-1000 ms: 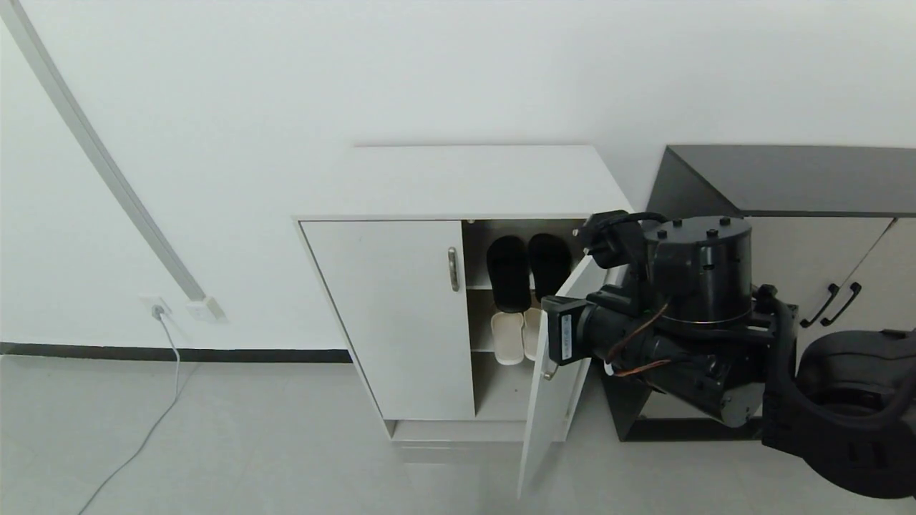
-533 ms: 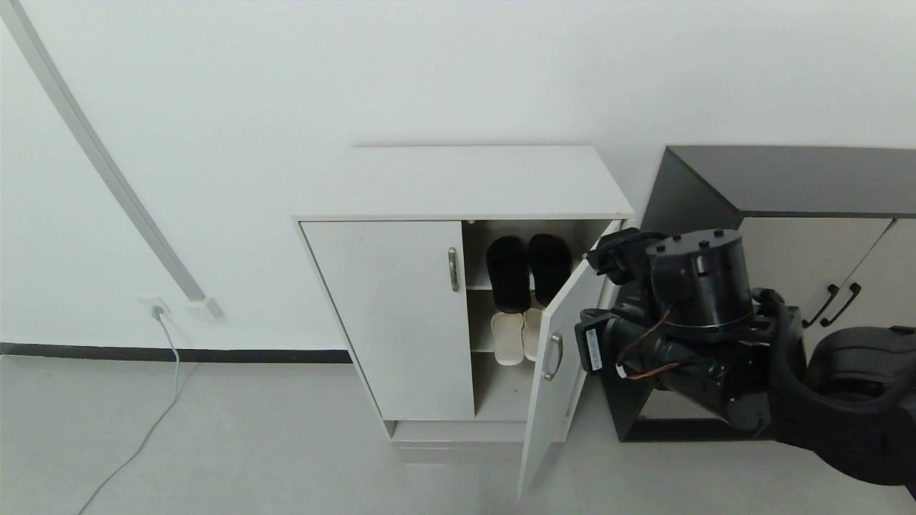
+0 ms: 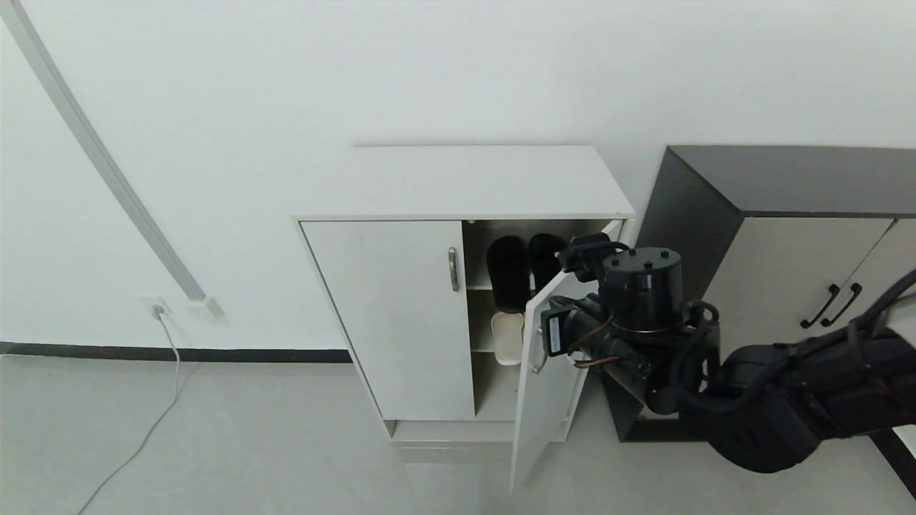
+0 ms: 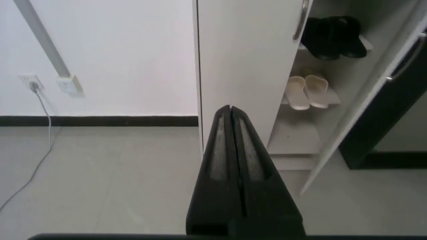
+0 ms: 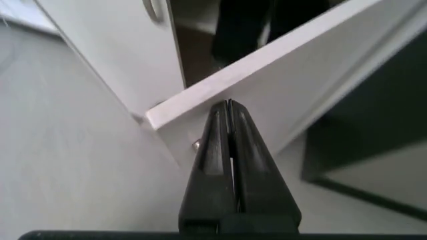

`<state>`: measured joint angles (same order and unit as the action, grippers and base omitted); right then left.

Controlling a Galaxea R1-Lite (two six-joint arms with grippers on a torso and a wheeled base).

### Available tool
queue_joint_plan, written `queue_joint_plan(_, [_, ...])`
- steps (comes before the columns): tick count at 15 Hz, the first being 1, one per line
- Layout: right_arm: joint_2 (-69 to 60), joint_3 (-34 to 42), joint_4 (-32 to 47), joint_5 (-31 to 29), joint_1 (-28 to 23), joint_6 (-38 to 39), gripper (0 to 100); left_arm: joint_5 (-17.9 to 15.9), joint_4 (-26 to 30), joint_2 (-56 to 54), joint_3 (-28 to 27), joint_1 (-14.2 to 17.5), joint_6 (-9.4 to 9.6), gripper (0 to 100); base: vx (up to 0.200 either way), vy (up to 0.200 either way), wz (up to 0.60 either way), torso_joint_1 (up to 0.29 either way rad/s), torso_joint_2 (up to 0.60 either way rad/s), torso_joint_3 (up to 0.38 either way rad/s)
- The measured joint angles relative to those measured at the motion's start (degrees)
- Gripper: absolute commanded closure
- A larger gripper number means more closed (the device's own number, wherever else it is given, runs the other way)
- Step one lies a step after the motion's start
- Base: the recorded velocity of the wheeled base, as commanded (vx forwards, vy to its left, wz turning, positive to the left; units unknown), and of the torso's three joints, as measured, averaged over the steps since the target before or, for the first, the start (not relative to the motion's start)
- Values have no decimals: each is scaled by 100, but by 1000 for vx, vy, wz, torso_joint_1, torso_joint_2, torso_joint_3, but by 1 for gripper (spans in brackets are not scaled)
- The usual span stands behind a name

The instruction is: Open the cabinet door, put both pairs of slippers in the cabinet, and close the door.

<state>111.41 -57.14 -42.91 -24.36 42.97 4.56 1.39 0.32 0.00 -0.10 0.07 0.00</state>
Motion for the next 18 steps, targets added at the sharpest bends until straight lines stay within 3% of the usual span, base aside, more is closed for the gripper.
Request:
queue_joint_plan(3, [427, -61, -947, 323, -11, 9, 100, -2, 0, 0, 0, 0, 0, 100, 0, 0, 0, 0, 0, 0])
queue_joint_plan(6, [380, 226, -1120, 985, -17, 127, 100, 0, 0, 0, 0, -2, 0, 100, 0, 0, 0, 0, 0, 0])
queue_joint_plan(10, [157, 588, -1131, 1303, -96, 290, 100, -5, 1, 0, 0, 0, 0, 100, 0, 0, 0, 0, 0, 0])
queue_joint_plan(18, [-457, 1560, -1022, 1320, -89, 285, 100, -9, 4, 0, 0, 0, 10, 100, 200, 0, 0, 2, 1, 6])
